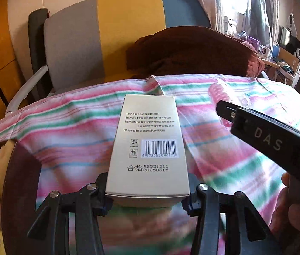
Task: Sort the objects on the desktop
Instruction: 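Carry the white box and pink roller over the gold tray with both tools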
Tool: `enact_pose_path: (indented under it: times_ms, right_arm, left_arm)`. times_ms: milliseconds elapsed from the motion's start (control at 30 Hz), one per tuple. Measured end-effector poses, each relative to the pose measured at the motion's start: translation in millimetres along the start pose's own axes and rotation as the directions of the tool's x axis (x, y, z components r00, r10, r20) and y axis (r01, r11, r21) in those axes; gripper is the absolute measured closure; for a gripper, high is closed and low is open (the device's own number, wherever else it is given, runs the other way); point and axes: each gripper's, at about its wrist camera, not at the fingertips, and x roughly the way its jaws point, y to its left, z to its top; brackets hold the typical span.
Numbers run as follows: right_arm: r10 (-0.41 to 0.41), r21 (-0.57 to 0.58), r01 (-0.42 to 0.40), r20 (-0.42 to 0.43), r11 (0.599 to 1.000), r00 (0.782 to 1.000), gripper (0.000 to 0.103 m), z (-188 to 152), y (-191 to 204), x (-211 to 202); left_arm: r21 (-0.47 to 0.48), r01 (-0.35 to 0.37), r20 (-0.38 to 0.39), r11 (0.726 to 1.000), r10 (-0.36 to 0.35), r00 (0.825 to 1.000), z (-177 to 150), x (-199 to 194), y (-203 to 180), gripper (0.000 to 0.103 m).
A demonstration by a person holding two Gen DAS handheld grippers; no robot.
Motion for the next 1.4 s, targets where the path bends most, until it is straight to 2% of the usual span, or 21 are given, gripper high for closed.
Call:
enact_pose_path:
  times_ms: [533,667,933,1200,1300,1400]
  right_arm:
    - [0.049,-0.114,-0.05,-0.012,0.992,0.999,0.049,-52.1,35.8,-59.8]
    - [0.075,-0.117,-0.076,-0.008,0.99,0.997,0.05,-65.3,40.4,-81.2]
    - [0.137,-0.08,-0.139,-0.028,0.987,0.99,0.05,-96.2,39.9,-115.9]
    - [0.216,-0.068,-0.219,-0.042,0.973,0.975,0.05,-111.4,48.9,-153.3]
    - [0.264,-0.089,-0.268,-0.052,0.959,0.963,0.05,-115.8,61.7,-166.8]
    - [0.296,-0.115,-0.3,-0.053,0.947,0.954,0.05,-117.6,77.9,-178.4]
  left_arm:
    - [-0.102,0.022,0.008,0.995,-0.022,1.0,-45.4,-41.8,25.9,0.053]
    - [-0.134,0.056,0.038,0.989,-0.052,0.998,-55.6,-62.0,34.7,0.053]
    - [-0.088,0.099,0.097,0.991,-0.091,0.991,-80.1,-105.5,31.3,0.053]
    - [-0.017,0.12,0.162,0.993,-0.115,0.98,-98.4,-152.7,34.3,0.053]
    - [-0.003,0.108,0.195,0.994,-0.105,0.975,-105.0,-173.2,42.1,0.053]
    - [-0.034,0.109,0.205,0.993,-0.1,0.974,-110.6,-188.6,62.7,0.053]
